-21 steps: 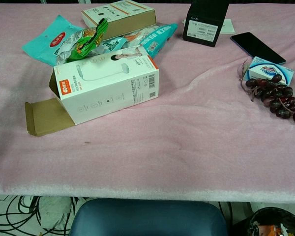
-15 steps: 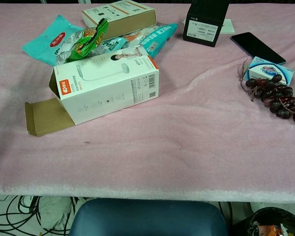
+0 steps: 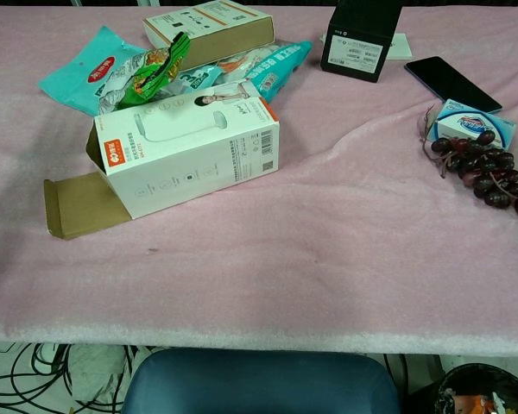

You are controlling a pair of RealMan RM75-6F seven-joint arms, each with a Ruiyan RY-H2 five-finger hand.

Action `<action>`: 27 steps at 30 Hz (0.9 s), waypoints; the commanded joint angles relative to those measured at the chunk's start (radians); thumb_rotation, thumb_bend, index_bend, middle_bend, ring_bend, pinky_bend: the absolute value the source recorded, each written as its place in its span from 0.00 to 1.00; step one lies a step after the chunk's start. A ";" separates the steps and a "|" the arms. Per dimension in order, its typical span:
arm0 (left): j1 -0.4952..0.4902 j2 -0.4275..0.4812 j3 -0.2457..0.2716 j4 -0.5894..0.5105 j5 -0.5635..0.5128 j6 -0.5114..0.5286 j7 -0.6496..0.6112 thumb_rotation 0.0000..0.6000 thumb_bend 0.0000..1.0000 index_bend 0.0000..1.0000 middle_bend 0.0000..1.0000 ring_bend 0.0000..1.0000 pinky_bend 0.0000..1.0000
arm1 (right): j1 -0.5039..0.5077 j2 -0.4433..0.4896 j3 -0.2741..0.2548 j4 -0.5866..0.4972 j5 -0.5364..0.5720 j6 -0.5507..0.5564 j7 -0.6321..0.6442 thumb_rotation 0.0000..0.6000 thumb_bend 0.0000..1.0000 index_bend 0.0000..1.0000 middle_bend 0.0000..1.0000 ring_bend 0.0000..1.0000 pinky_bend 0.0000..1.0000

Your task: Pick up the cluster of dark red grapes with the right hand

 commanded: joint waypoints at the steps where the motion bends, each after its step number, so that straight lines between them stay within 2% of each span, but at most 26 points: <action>1: -0.003 -0.001 -0.001 0.001 -0.003 -0.005 -0.003 1.00 0.00 0.00 0.00 0.00 0.00 | 0.036 -0.014 0.022 -0.046 0.037 -0.054 -0.042 1.00 0.11 0.00 0.00 0.00 0.22; 6: -0.006 0.001 -0.003 0.003 -0.006 -0.012 -0.015 1.00 0.00 0.00 0.00 0.00 0.00 | 0.101 -0.076 0.054 -0.091 0.120 -0.153 -0.113 1.00 0.14 0.01 0.06 0.05 0.25; 12: -0.008 0.005 -0.004 0.003 -0.006 -0.015 -0.030 1.00 0.00 0.00 0.00 0.00 0.00 | 0.167 -0.175 0.082 -0.071 0.259 -0.252 -0.230 1.00 0.15 0.02 0.08 0.06 0.25; 19: -0.011 0.007 -0.005 0.004 -0.008 -0.020 -0.040 1.00 0.00 0.00 0.00 0.00 0.00 | 0.201 -0.265 0.091 -0.018 0.352 -0.286 -0.296 1.00 0.17 0.10 0.13 0.12 0.27; 27: -0.014 0.007 -0.009 0.003 -0.021 -0.030 -0.048 1.00 0.00 0.00 0.00 0.00 0.00 | 0.246 -0.367 0.115 0.079 0.421 -0.314 -0.319 1.00 0.18 0.13 0.14 0.13 0.27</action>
